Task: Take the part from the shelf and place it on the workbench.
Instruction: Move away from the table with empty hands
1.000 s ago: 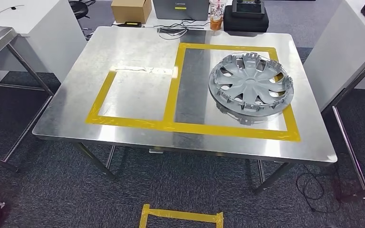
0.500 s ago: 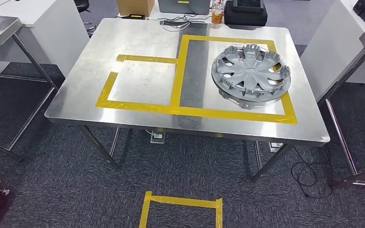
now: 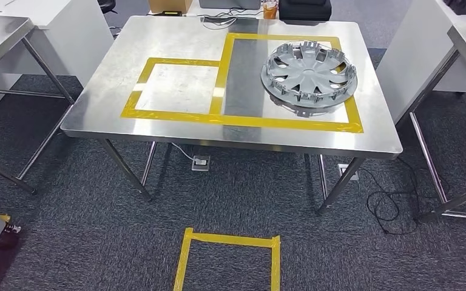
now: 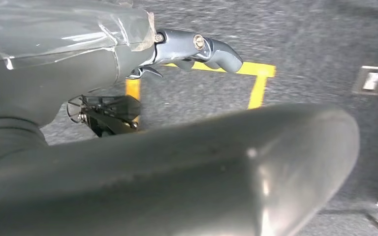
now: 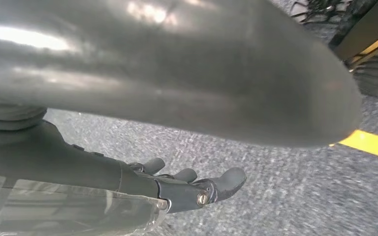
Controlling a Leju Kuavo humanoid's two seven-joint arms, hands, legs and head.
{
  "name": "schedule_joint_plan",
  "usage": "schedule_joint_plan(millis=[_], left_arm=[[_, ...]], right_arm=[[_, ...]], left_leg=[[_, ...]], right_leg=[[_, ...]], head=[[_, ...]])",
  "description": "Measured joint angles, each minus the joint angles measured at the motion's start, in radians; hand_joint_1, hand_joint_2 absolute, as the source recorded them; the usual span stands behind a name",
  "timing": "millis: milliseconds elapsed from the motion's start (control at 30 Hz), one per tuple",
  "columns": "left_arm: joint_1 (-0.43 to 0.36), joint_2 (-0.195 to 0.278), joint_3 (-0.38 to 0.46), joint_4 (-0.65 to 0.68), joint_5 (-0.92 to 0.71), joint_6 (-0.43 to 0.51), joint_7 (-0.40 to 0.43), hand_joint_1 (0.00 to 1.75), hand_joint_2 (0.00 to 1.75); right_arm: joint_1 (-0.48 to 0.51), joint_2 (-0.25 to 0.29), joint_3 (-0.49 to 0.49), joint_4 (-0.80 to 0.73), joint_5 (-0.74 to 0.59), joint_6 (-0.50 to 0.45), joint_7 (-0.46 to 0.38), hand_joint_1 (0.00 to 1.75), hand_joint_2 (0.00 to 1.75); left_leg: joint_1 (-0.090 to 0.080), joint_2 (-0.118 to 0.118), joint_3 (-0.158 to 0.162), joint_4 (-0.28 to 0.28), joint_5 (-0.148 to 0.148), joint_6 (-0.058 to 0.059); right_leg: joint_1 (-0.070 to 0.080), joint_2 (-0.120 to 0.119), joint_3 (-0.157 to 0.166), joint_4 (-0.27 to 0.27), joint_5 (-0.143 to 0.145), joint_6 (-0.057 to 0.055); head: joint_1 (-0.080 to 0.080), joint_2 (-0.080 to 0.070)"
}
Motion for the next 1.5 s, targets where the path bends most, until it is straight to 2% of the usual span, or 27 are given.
schedule_joint_plan(millis=[67, 100, 133, 200, 267, 367, 433, 500, 567, 600, 733, 767, 833, 900, 933, 967, 1000, 1067, 1100, 1133, 1233, 1300, 1367, 1400, 1433, 1467, 1500], left_arm=[[0.000, 0.004, -0.002, 0.002, -0.033, 0.043, 0.027, 0.00, 1.75], [0.000, 0.006, -0.006, 0.004, -0.056, 0.067, 0.039, 0.00, 1.31], [0.001, 0.009, -0.011, 0.007, -0.073, 0.084, 0.049, 0.00, 0.87], [0.006, 0.017, -0.031, 0.018, -0.080, 0.106, 0.063, 0.00, 0.00], [0.009, 0.026, -0.063, 0.031, -0.058, 0.123, 0.078, 0.00, 0.00], [0.013, 0.035, -0.115, 0.049, -0.010, 0.150, 0.098, 0.00, 0.00], [0.014, 0.042, -0.150, 0.058, 0.025, 0.169, 0.111, 0.00, 0.00], [0.014, 0.050, -0.189, 0.065, 0.062, 0.188, 0.124, 0.00, 0.00], [0.013, 0.058, -0.227, 0.070, 0.098, 0.207, 0.136, 0.00, 0.00], [0.012, 0.062, -0.244, 0.072, 0.114, 0.216, 0.141, 0.00, 0.00], [0.016, 0.077, -0.298, 0.084, 0.167, 0.245, 0.160, 0.00, 0.00], [0.018, 0.081, -0.312, 0.089, 0.182, 0.253, 0.166, 0.00, 0.00], [0.022, 0.090, -0.346, 0.102, 0.220, 0.274, 0.180, 0.00, 0.00], [0.029, 0.101, -0.390, 0.123, 0.265, 0.298, 0.196, 0.00, 0.00], [0.034, 0.105, -0.411, 0.134, 0.283, 0.308, 0.203, 0.00, 0.00], [0.040, 0.109, -0.431, 0.145, 0.302, 0.317, 0.210, 0.00, 0.00], [0.046, 0.113, -0.450, 0.156, 0.319, 0.326, 0.216, 0.00, 0.00], [0.054, 0.120, -0.489, 0.177, 0.353, 0.345, 0.229, 0.00, 0.00], [0.057, 0.124, -0.509, 0.186, 0.371, 0.355, 0.235, 0.00, 0.00], [0.061, 0.128, -0.531, 0.197, 0.390, 0.365, 0.241, 0.00, 0.00], [0.077, 0.140, -0.595, 0.224, 0.447, 0.395, 0.262, 0.00, 0.00], [0.082, 0.147, -0.634, 0.235, 0.483, 0.415, 0.274, 0.00, 0.00], [0.083, 0.155, -0.675, 0.242, 0.519, 0.434, 0.286, 0.00, 0.00], [0.083, 0.158, -0.695, 0.244, 0.537, 0.443, 0.293, 0.00, 0.00], [0.082, 0.162, -0.716, 0.246, 0.555, 0.452, 0.299, 0.00, 0.00], [0.080, 0.165, -0.735, 0.247, 0.572, 0.462, 0.305, 0.00, 0.00], [0.078, 0.169, -0.754, 0.248, 0.590, 0.472, 0.311, 0.00, 0.00]], right_arm=[[-0.016, -0.025, -0.005, 0.074, 0.001, -0.041, 0.010, 0.00, 1.31], [-0.025, -0.040, -0.008, 0.114, 0.002, -0.062, 0.015, 0.00, 1.31], [-0.033, -0.055, -0.009, 0.151, 0.002, -0.081, 0.020, 0.00, 0.87], [-0.046, -0.080, -0.005, 0.213, -0.012, -0.109, 0.025, 0.00, 0.00], [-0.052, -0.097, 0.009, 0.260, -0.043, -0.126, 0.028, 0.00, 0.00], [-0.051, -0.116, 0.037, 0.310, -0.099, -0.146, 0.034, 0.00, 0.00], [-0.045, -0.124, 0.061, 0.334, -0.138, -0.158, 0.038, 0.00, 0.00], [-0.038, -0.129, 0.088, 0.355, -0.178, -0.171, 0.040, 0.00, 0.00], [-0.034, -0.133, 0.116, 0.371, -0.217, -0.182, 0.042, 0.00, 0.00], [-0.031, -0.134, 0.129, 0.376, -0.234, -0.187, 0.043, 0.00, 0.00], [-0.018, -0.136, 0.173, 0.393, -0.293, -0.204, 0.048, 0.00, 0.00], [-0.017, -0.136, 0.185, 0.396, -0.310, -0.209, 0.049, 0.00, 0.00], [-0.018, -0.137, 0.216, 0.398, -0.353, -0.222, 0.053, 0.00, 0.00], [-0.020, -0.137, 0.254, 0.398, -0.403, -0.237, 0.056, 0.00, 0.00], [-0.022, -0.137, 0.271, 0.398, -0.424, -0.243, 0.057, 0.00, 0.00], [-0.024, -0.138, 0.288, 0.397, -0.445, -0.249, 0.057, 0.00, 0.00], [-0.026, -0.138, 0.304, 0.397, -0.463, -0.255, 0.058, 0.00, 0.00], [-0.030, -0.138, 0.336, 0.393, -0.501, -0.267, 0.061, 0.00, 0.00], [-0.031, -0.139, 0.352, 0.390, -0.520, -0.273, 0.062, 0.00, 0.00], [-0.033, -0.140, 0.370, 0.387, -0.542, -0.279, 0.063, 0.00, 0.00], [-0.033, -0.141, 0.423, 0.383, -0.606, -0.298, 0.069, 0.00, 0.00], [-0.024, -0.140, 0.455, 0.383, -0.644, -0.308, 0.073, 0.00, 0.00], [-0.015, -0.138, 0.488, 0.383, -0.683, -0.319, 0.077, 0.00, 0.00], [-0.010, -0.138, 0.504, 0.384, -0.703, -0.325, 0.078, 0.00, 0.00], [-0.005, -0.138, 0.521, 0.385, -0.723, -0.332, 0.078, 0.00, 0.00], [0.001, -0.137, 0.537, 0.387, -0.742, -0.337, 0.079, 0.00, 0.00], [0.008, -0.136, 0.553, 0.389, -0.762, -0.343, 0.080, 0.00, 0.00]], left_leg=[[-0.005, 0.000, 0.110, -0.156, 0.003, 0.017], [-0.010, 0.000, 0.147, -0.216, -0.008, 0.024], [-0.014, 0.000, 0.163, -0.249, -0.021, 0.029], [-0.017, 0.001, 0.158, -0.262, -0.011, 0.039], [-0.015, 0.003, 0.147, -0.272, 0.012, 0.053], [-0.019, 0.006, 0.121, -0.274, 0.037, 0.064], [-0.022, 0.007, 0.105, -0.267, 0.046, 0.064], [-0.022, 0.007, 0.094, -0.251, 0.050, 0.062], [-0.025, 0.007, 0.077, -0.228, 0.049, 0.057], [-0.026, 0.006, 0.067, -0.218, 0.050, 0.052], [-0.027, 0.004, 0.043, -0.199, 0.051, 0.034], [-0.025, 0.002, 0.035, -0.182, 0.033, 0.027], [-0.016, -0.002, 0.000, -0.091, -0.041, 0.012], [-0.006, -0.002, -0.042, 0.035, -0.114, 0.000], [-0.002, -0.002, -0.047, 0.068, -0.127, -0.003], [0.002, -0.002, -0.032, 0.059, -0.119, -0.005], [0.006, -0.002, 0.004, 0.009, -0.097, -0.006], [0.009, -0.004, 0.099, -0.141, -0.049, -0.007], [0.008, -0.006, 0.128, -0.195, -0.035, -0.005], [0.004, -0.008, 0.139, -0.222, -0.028, -0.002], [-0.006, -0.007, 0.118, -0.222, -0.005, 0.023], [-0.006, -0.003, 0.093, -0.226, 0.023, 0.044], [-0.011, -0.001, 0.064, -0.227, 0.050, 0.058], [-0.016, 0.000, 0.049, -0.227, 0.062, 0.062], [-0.020, 0.001, 0.036, -0.226, 0.073, 0.064], [-0.025, 0.002, 0.022, -0.225, 0.084, 0.065], [-0.029, 0.003, 0.010, -0.225, 0.093, 0.066]], right_leg=[[0.002, 0.001, -0.013, 0.000, 0.016, 0.007], [0.002, 0.000, -0.015, -0.001, 0.024, 0.013], [0.001, -0.001, -0.016, -0.002, 0.031, 0.020], [-0.002, -0.003, -0.018, -0.005, 0.042, 0.034], [-0.001, -0.002, -0.041, 0.037, 0.015, 0.034], [0.000, 0.000, -0.115, 0.230, -0.089, 0.022], [-0.001, 0.001, -0.118, 0.290, -0.116, 0.030], [-0.003, 0.000, -0.041, 0.185, -0.084, 0.046], [-0.003, 0.001, 0.037, 0.051, -0.052, 0.048], [-0.001, 0.002, 0.050, 0.020, -0.045, 0.044], [-0.001, 0.002, 0.034, 0.016, -0.030, 0.024], [-0.005, 0.001, 0.028, 0.014, -0.024, 0.016], [-0.009, 0.000, 0.014, 0.012, -0.010, 0.004], [-0.009, -0.001, -0.006, 0.012, 0.007, 0.002], [-0.009, -0.001, -0.017, 0.012, 0.016, 0.003], [-0.010, -0.001, -0.028, 0.012, 0.025, 0.006], [-0.011, 0.000, -0.038, 0.012, 0.034, 0.009], [-0.011, 0.001, -0.054, 0.012, 0.054, 0.021], [-0.010, 0.001, -0.058, 0.011, 0.063, 0.029], [-0.009, 0.000, -0.060, 0.010, 0.072, 0.037], [-0.014, 0.000, -0.066, -0.001, 0.096, 0.058], [-0.017, 0.000, -0.088, 0.037, 0.050, 0.053], [-0.015, 0.001, -0.127, 0.159, -0.053, 0.036], [-0.014, 0.001, -0.141, 0.231, -0.093, 0.033], [-0.012, 0.001, -0.145, 0.286, -0.115, 0.034], [-0.009, 0.001, -0.131, 0.309, -0.118, 0.039], [-0.005, 0.001, -0.098, 0.291, -0.107, 0.042]], head=[[0.001, 0.000], [0.001, 0.000], [0.001, 0.000], [-0.001, 0.000], [0.001, 0.000], [0.005, 0.000], [0.005, 0.000], [0.006, 0.000], [0.006, 0.000], [0.006, 0.000], [0.005, 0.000], [0.004, 0.000], [0.002, 0.000], [0.001, 0.000], [0.001, 0.000], [0.001, 0.000], [0.001, 0.000], [0.000, 0.000], [0.002, 0.000], [0.004, 0.000], [0.010, 0.000], [0.013, 0.000], [0.017, 0.000], [0.017, 0.000], [0.017, 0.000], [0.017, 0.000], [0.017, 0.000]])
